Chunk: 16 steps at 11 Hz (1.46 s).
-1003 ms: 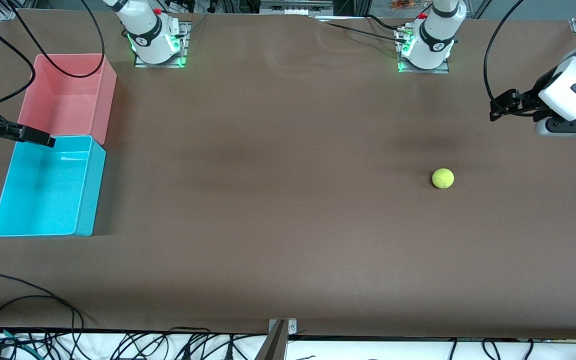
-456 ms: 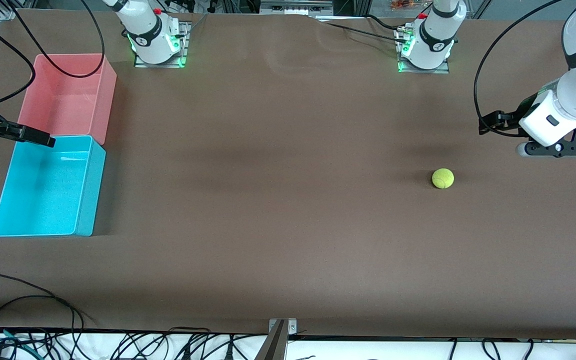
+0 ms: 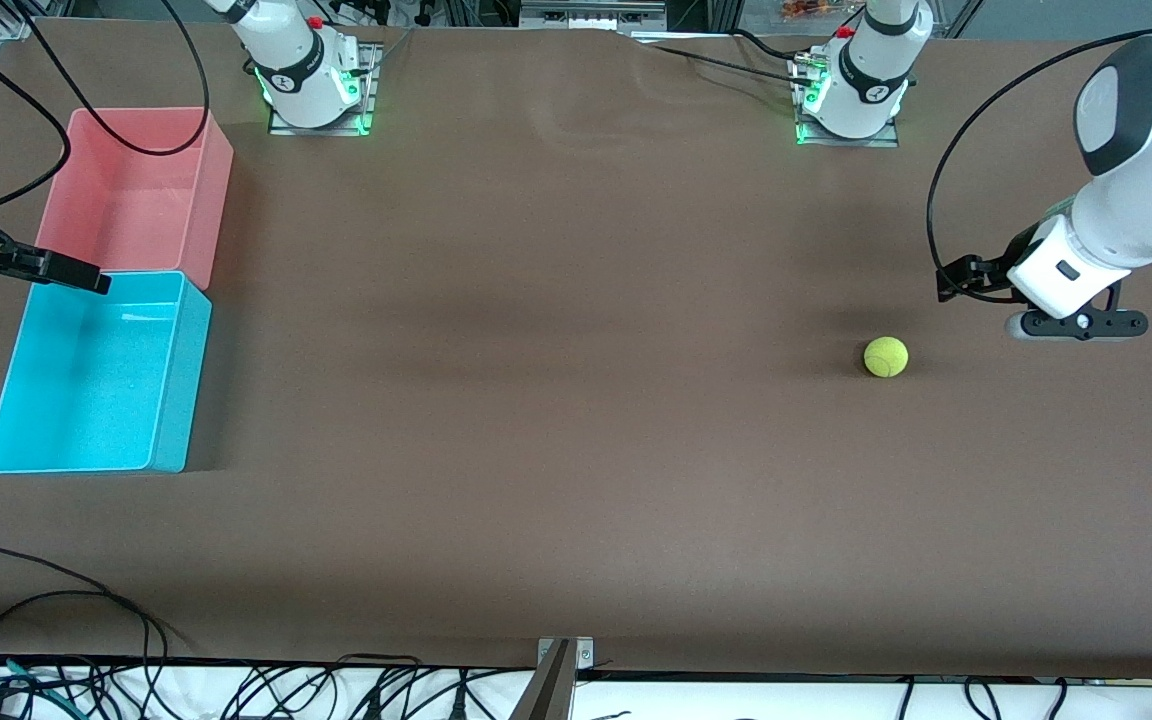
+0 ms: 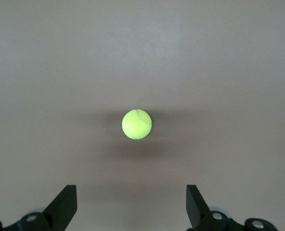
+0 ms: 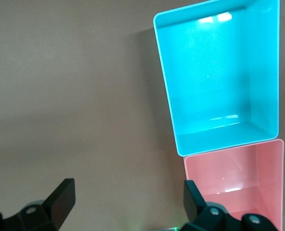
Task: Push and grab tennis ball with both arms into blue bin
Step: 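Lower the left gripper beside the tennis ball and close it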
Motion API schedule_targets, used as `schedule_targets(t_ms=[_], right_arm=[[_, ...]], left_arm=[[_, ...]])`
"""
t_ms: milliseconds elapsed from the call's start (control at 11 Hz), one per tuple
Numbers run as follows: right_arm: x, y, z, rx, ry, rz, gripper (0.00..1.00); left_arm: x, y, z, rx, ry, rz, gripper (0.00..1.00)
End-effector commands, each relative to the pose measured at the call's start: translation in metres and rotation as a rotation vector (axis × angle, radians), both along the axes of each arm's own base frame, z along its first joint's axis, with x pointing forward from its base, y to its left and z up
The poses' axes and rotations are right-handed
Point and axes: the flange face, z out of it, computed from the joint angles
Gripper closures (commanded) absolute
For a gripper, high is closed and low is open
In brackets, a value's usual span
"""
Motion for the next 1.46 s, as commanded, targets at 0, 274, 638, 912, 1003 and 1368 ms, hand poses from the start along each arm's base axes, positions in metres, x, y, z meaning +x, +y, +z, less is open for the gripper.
schedule_targets(t_ms=[0, 274, 638, 912, 1003, 1368], right_arm=[[0.0, -0.003, 0.004, 0.023, 0.004, 0.014, 0.0], [0.0, -0.008, 0.004, 0.023, 0.004, 0.006, 0.0], [0.0, -0.007, 0.004, 0.024, 0.004, 0.008, 0.0], [0.0, -0.007, 0.004, 0.025, 0.004, 0.009, 0.0], [0.0, -0.008, 0.004, 0.025, 0.004, 0.008, 0.0], [0.0, -0.008, 0.003, 0.026, 0.005, 0.017, 0.0]], left_arm=[[-0.004, 0.006, -0.027, 0.018, -0.031, -0.02, 0.0], [-0.013, 0.015, -0.067, 0.016, -0.062, -0.008, 0.0], [-0.023, 0.013, -0.098, 0.014, -0.027, -0.012, 0.0], [-0.031, 0.013, -0.129, 0.01, -0.056, -0.019, 0.0], [-0.031, 0.015, -0.131, 0.015, -0.053, -0.05, 0.0], [-0.05, 0.017, -0.158, -0.024, 0.017, -0.354, 0.34]])
